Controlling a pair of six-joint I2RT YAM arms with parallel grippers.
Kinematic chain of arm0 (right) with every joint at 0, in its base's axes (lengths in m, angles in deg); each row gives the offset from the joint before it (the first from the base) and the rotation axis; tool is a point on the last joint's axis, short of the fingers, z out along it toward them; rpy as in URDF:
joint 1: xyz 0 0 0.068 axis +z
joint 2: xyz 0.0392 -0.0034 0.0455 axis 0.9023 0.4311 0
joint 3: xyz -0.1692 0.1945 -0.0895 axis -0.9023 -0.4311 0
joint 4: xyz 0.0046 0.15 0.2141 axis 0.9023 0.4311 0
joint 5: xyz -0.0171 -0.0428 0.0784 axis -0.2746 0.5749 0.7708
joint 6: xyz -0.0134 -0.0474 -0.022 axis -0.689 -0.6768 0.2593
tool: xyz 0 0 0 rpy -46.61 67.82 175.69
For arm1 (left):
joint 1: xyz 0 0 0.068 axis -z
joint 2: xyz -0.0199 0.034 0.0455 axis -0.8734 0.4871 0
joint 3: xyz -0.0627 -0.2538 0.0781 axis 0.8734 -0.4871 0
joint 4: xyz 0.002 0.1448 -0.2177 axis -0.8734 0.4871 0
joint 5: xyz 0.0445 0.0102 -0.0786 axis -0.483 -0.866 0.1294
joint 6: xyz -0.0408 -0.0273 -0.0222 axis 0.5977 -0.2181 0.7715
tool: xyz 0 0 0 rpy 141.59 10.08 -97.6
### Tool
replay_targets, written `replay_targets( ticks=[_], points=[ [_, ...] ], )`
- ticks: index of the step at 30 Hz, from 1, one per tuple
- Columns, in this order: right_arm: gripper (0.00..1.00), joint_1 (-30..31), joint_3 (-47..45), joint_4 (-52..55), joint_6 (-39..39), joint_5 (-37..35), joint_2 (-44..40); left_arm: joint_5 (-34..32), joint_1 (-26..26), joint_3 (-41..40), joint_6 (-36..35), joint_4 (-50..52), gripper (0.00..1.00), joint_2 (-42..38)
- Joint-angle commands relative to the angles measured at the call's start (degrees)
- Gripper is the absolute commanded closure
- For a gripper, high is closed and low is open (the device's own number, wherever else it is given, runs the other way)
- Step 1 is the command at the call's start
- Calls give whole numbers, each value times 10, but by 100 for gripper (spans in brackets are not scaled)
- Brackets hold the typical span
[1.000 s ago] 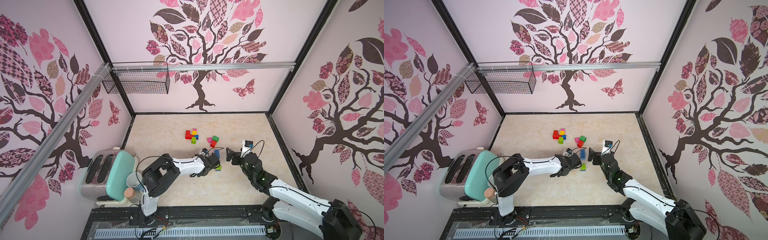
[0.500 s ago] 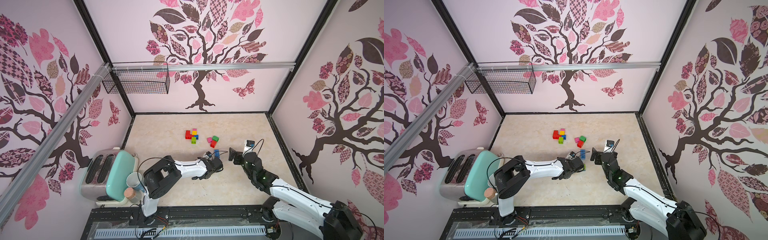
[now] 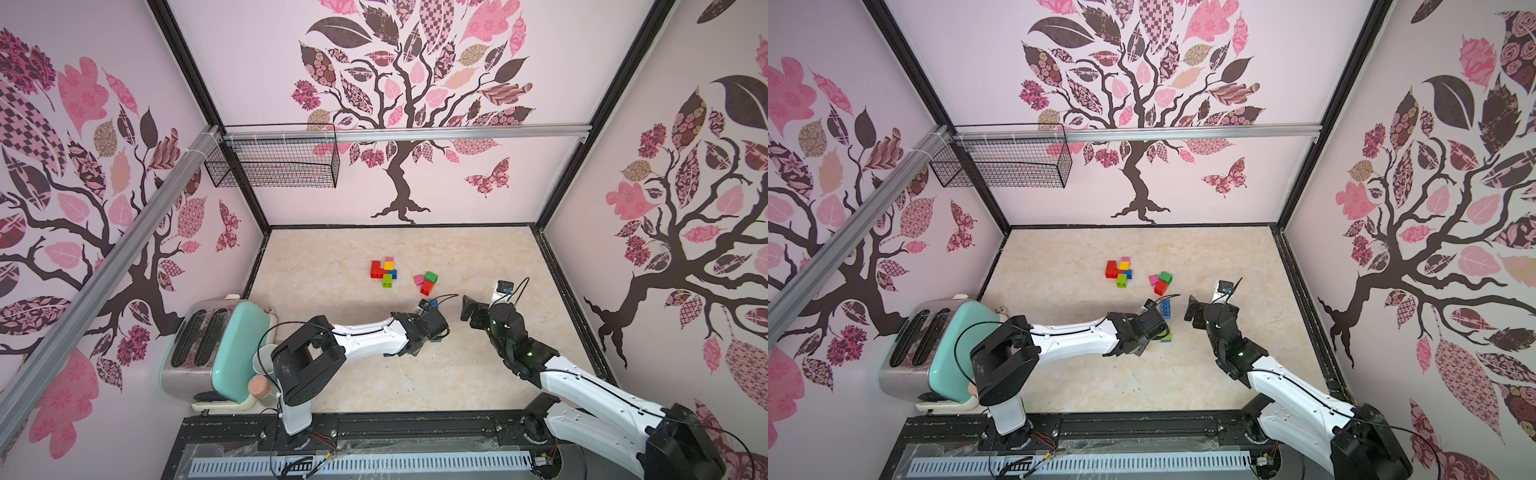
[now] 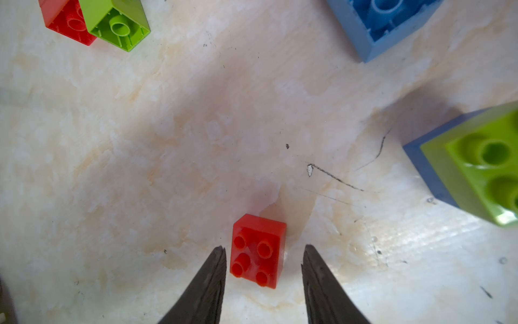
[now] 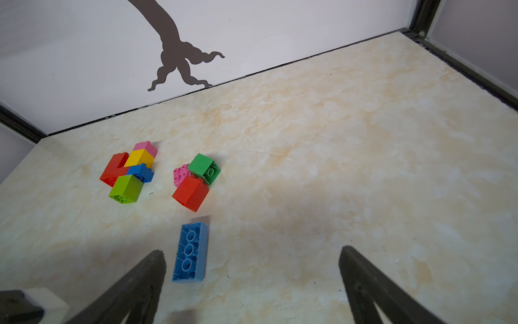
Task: Assemble the number 4 with lego
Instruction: Place the lego brick at the center of the board, then pick up the lego brick from the center of the board.
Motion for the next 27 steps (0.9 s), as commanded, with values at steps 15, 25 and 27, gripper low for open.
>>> replay_targets(
  ticks=[15, 25, 27],
  points=[
    [1, 104, 197, 108, -107, 325, 238, -45, -59, -181, 131, -123, 5, -293],
    [2, 219, 309, 205, -188, 223, 407, -96, -103, -302, 227, -165, 2, -412],
    [3, 220, 335, 221, -172, 231, 436, -93, -112, -309, 229, -171, 2, -415]
  ],
)
